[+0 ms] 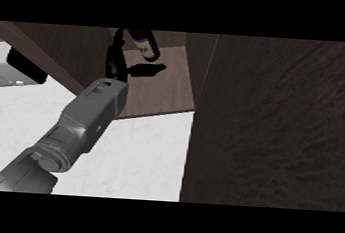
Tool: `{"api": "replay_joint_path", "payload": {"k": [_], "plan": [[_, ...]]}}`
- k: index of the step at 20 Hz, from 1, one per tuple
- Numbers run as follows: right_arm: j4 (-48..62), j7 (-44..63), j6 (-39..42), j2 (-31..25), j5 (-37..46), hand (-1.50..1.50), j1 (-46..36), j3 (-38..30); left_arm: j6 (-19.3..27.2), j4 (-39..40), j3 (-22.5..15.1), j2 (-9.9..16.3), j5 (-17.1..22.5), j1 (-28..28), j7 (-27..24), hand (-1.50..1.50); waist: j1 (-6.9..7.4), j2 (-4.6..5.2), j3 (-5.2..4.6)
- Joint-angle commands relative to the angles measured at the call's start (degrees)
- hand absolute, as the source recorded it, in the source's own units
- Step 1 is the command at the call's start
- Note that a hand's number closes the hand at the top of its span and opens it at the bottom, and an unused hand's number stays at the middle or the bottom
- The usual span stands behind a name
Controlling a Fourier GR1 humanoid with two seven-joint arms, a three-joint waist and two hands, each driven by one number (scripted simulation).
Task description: Pick up the wine, place it into the cabinet and close the cabinet
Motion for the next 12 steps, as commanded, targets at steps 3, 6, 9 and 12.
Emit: {"api": "replay_joint_path", "payload": {"k": [3, 6, 9, 12], "plan": [[-1.29, 0.44, -0.35, -0.05, -0.02, -1.5, 0.21, -0.05, -10.45, 0.55, -3.64, 4.84, -3.83, 0.89, -1.05, -1.5, 2.55, -1.08, 0.2], [-1.31, 1.83, -1.49, -0.53, -0.15, -1.5, -1.2, -1.09, -15.93, -1.85, -3.07, 3.93, -3.26, 1.33, -3.6, -1.5, 3.32, -1.6, 0.15], [-0.73, 0.72, -1.34, -0.47, 0.58, -1.5, 0.21, -1.62, -24.11, -6.55, 0.42, 3.76, 0.13, 1.73, -8.14, -1.5, 4.8, -1.92, 0.15], [-3.16, 3.28, -2.71, -0.76, 0.56, -1.5, -0.1, -1.28, -27.69, -7.81, 2.9, 2.17, 2.18, 2.42, -11.62, -1.5, 5.06, -2.43, 0.16]]}}
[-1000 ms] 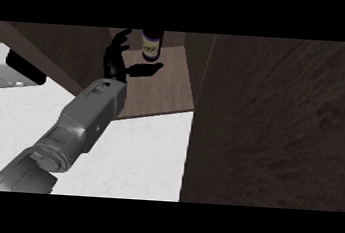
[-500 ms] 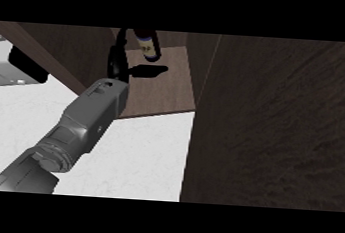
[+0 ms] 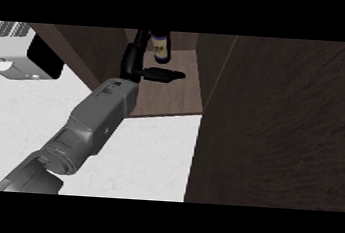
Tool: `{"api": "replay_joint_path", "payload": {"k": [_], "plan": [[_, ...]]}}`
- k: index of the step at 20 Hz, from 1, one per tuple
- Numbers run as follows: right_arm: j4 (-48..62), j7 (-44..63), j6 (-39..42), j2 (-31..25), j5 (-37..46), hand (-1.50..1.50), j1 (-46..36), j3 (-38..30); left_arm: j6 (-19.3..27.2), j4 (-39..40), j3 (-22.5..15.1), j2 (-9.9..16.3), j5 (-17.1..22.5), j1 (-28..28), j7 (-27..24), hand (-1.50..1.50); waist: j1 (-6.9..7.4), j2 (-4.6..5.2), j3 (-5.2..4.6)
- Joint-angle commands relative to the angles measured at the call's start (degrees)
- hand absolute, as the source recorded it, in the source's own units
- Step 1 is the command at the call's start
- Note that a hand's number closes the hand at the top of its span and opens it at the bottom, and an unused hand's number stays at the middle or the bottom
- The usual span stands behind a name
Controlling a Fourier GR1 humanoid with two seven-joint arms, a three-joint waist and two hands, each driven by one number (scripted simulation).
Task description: Pick up the wine, place it into the cabinet and close the cabinet
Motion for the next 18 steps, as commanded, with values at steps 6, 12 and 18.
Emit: {"api": "replay_joint_path", "payload": {"k": [6, 12, 18], "plan": [[-4.14, 3.72, -1.2, -2.71, 0.17, -1.5, 2.04, -2.06, -17.12, -4.93, 3.51, 3.38, 2.42, 1.87, -2.88, -1.5, 4.71, -2.3, 0.53], [-6.23, 9.65, -5.73, -4.24, 0.19, -1.5, -1.07, -3.82, -13.03, -11.18, 2.15, -1.36, 0.55, 3.28, -1.18, -1.5, 6.64, -3.38, 0.55], [-4.06, 4.11, -3.01, -3.28, 0.9, -1.5, 3.49, -1.58, -7.0, -26.37, -2.26, -3.52, -0.66, 6.53, 5.46, -1.5, 7.09, -3.37, 0.6]]}}
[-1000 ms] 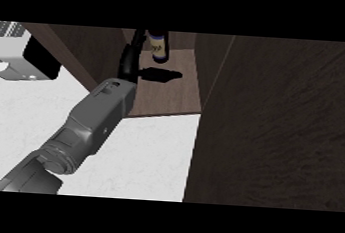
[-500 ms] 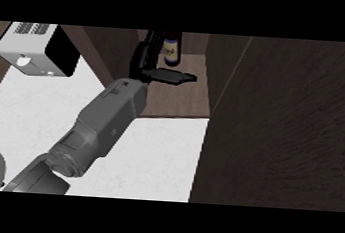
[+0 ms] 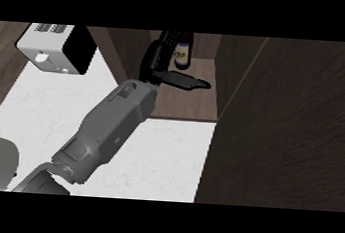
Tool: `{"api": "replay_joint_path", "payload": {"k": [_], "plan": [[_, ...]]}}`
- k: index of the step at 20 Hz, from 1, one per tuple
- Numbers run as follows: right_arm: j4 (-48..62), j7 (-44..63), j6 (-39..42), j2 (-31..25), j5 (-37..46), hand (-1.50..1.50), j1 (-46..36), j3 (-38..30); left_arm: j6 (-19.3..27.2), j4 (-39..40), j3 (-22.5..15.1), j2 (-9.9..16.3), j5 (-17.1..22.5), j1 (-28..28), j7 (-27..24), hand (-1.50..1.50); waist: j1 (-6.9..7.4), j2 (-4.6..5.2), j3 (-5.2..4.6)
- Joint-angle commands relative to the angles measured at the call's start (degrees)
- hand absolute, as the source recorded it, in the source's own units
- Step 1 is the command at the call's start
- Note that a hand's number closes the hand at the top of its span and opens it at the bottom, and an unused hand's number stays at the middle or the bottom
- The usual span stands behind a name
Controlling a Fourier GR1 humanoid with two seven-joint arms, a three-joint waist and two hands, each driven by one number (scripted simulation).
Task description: Pick up the wine, place it into the cabinet and close the cabinet
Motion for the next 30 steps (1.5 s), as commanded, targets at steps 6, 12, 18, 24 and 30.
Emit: {"api": "replay_joint_path", "payload": {"k": [6, 12, 18, 24, 30], "plan": [[-6.07, 4.03, -2.24, -0.67, 0.88, -1.5, -0.34, 2.02, 11.05, -26.61, -10.51, -0.64, -1.07, 10.89, 11.14, -1.5, 0.52, -0.58, 0.05], [-3.31, -0.34, 0.03, -0.38, -0.24, -1.5, 2.24, 2.0, 23.1, -46.6, -16.87, -0.64, -3.85, 19.41, 18.17, -1.5, 0.61, -0.15, 0.1], [-3.48, 5.48, -4.56, -1.19, 4.26, -1.5, -4.95, 4.77, 29.29, -58.62, -21.66, -0.59, -6.51, 31.18, 16.98, -1.5, 0.35, -0.07, 0.0], [-4.82, 4.67, -4.66, -0.97, 4.6, -1.5, -2.22, 4.79, 33.48, -71.29, -27.39, 2.6, -7.78, 41.79, 17.16, 1.5, 0.09, 0.15, 0.03], [-3.1, 2.75, -4.11, -0.75, 5.81, -1.5, -1.99, 5.17, 31.98, -84.43, -34.44, 9.7, -9.92, 53.3, 17.65, 1.5, 0.21, 0.24, 0.04]]}}
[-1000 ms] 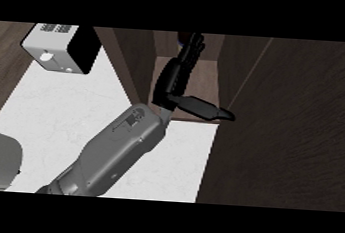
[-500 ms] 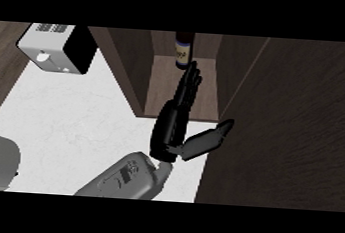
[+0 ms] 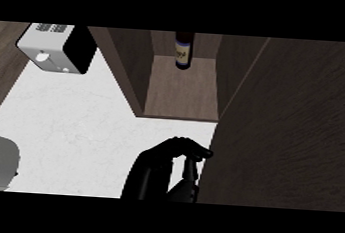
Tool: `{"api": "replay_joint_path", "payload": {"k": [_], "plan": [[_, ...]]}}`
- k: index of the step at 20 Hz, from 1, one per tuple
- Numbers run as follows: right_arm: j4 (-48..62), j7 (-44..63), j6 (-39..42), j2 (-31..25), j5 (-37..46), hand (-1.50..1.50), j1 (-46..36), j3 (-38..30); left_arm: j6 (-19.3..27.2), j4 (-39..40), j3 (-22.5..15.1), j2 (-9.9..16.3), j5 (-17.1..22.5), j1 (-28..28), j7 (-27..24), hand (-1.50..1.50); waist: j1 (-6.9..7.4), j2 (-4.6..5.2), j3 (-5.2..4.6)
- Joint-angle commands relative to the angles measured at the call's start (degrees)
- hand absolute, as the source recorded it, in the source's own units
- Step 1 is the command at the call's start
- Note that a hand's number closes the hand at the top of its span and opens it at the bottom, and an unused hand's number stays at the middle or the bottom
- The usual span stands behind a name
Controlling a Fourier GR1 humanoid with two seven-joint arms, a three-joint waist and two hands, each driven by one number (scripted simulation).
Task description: Pick up the wine, place it into the cabinet and close the cabinet
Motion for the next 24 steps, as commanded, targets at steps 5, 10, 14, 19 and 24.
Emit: {"api": "replay_joint_path", "payload": {"k": [5, 10, 14, 19, 24], "plan": [[0.41, 1.58, 1.42, 0.31, -4.99, -1.5, 0.18, 0.24, -5.99, -13.09, -2.78, 9.89, -1.22, 11.58, -1.47, 1.5, -0.08, 0.16, -0.01], [-3.18, -1.3, 7.35, -0.3, -7.32, 1.5, 1.99, 6.7, -15.89, -18.06, 5.8, 20.51, 6.5, 15.92, -2.61, 1.5, 0.06, 0.25, -0.04], [-4.21, 4.67, 2.75, 5.24, -11.34, 1.5, -1.09, 10.63, -21.33, -19.82, 8.07, 25.15, 9.35, 22.61, -7.26, 1.5, 0.34, -0.11, -0.18], [-3.29, 4.09, 2.28, 9.9, -7.26, 1.5, 0.28, 20.16, -28.29, -23.25, 17.23, 32.16, 15.07, 28.47, -10.58, 1.5, 0.83, -0.16, -0.2], [5.06, 4.44, -2.39, 13.1, -0.2, 1.5, -6.88, 29.04, -36.89, -21.8, 28.2, 38.1, 21.2, 35.51, -14.94, 1.5, 1.56, -0.36, -0.31]]}}
